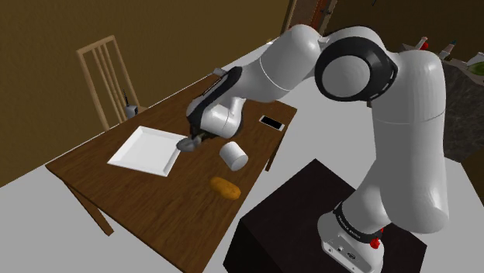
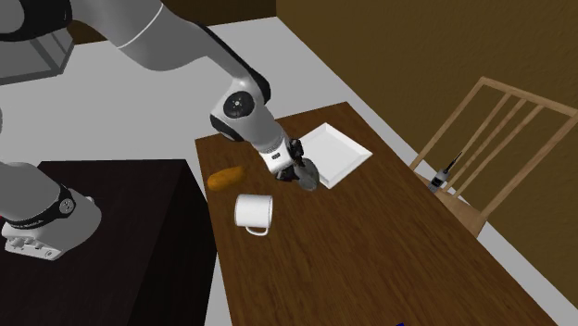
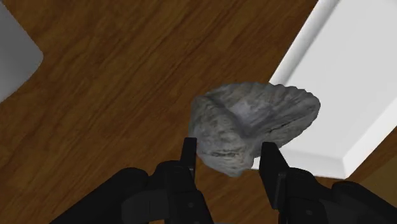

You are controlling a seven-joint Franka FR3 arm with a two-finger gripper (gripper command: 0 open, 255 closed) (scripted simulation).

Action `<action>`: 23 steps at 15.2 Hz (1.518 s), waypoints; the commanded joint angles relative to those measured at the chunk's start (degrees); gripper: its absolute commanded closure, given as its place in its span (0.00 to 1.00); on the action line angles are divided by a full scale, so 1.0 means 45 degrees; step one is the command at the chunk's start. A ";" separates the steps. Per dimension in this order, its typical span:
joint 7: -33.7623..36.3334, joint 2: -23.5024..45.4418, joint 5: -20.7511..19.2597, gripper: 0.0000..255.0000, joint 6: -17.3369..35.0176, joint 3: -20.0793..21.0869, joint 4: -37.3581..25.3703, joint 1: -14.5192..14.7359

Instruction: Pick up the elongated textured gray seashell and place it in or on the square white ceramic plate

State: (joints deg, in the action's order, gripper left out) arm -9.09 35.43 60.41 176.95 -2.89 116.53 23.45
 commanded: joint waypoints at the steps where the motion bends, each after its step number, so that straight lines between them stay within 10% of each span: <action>1: 0.1322 0.0454 -0.0667 1.00 -0.0321 -0.0775 -0.0643 0.1091; 13: 0.8069 0.4229 -0.3364 1.00 -0.3019 -0.4479 -0.6051 0.5672; 23: 0.7709 0.5636 -0.2991 1.00 -0.2301 -0.3711 -0.6979 0.5082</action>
State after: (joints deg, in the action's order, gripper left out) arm 25.45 58.87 46.90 166.57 -19.46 85.48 47.08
